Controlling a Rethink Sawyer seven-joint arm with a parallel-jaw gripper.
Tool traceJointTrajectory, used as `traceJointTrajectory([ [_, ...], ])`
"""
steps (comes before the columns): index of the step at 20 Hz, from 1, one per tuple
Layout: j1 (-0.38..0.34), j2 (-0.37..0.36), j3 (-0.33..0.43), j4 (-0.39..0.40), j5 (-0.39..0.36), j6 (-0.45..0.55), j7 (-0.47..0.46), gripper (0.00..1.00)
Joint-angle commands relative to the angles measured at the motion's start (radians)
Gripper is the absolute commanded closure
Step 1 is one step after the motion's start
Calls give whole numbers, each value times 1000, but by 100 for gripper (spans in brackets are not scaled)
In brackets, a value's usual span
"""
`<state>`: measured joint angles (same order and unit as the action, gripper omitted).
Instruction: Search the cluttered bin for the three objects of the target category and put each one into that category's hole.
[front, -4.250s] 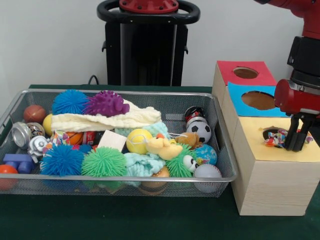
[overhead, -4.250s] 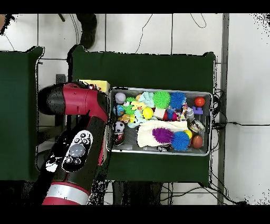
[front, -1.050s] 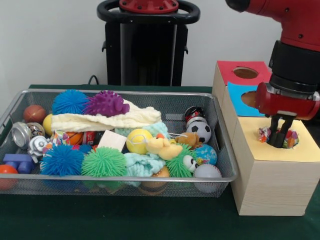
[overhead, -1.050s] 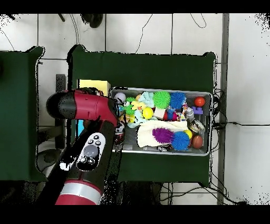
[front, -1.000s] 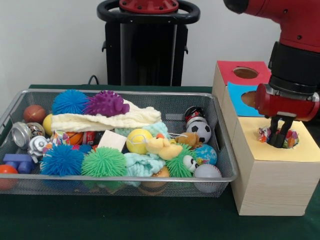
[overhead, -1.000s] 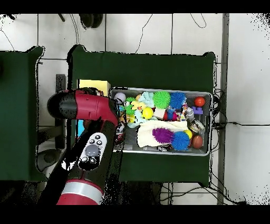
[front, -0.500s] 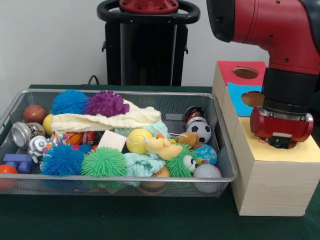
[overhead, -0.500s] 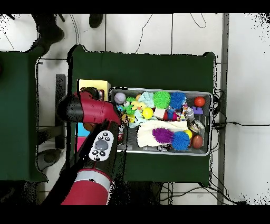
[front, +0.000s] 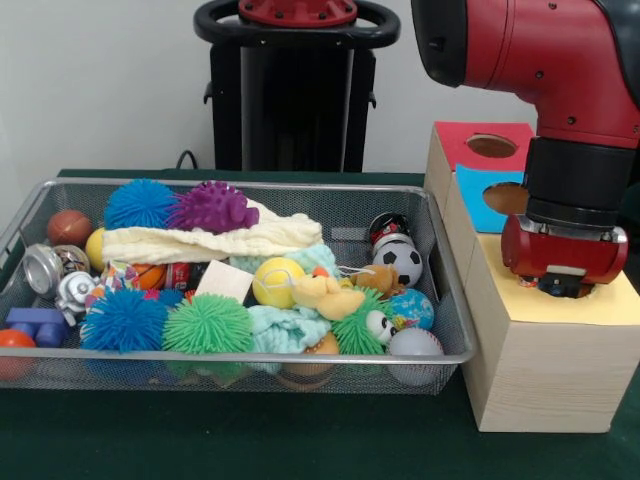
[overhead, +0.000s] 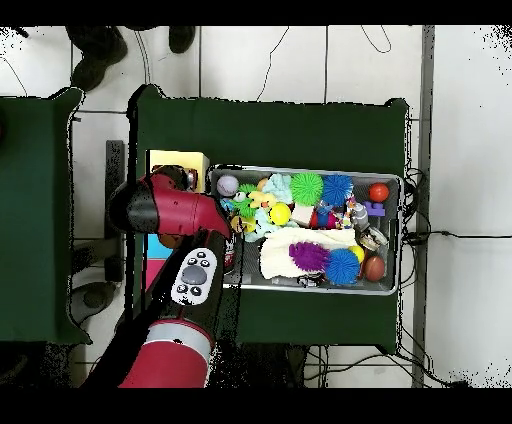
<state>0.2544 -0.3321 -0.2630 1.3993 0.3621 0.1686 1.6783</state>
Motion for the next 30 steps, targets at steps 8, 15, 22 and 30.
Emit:
traceJointTrajectory([
  [8, 26, -19, 23, 69, -15, 205, 170, 100],
  [15, 22, -73, 14, 9, 2, 309, 184, 100],
  [22, 26, -106, 5, -23, 5, 353, 204, 100],
  [30, 57, -126, -45, -19, -8, 366, 223, 100],
])
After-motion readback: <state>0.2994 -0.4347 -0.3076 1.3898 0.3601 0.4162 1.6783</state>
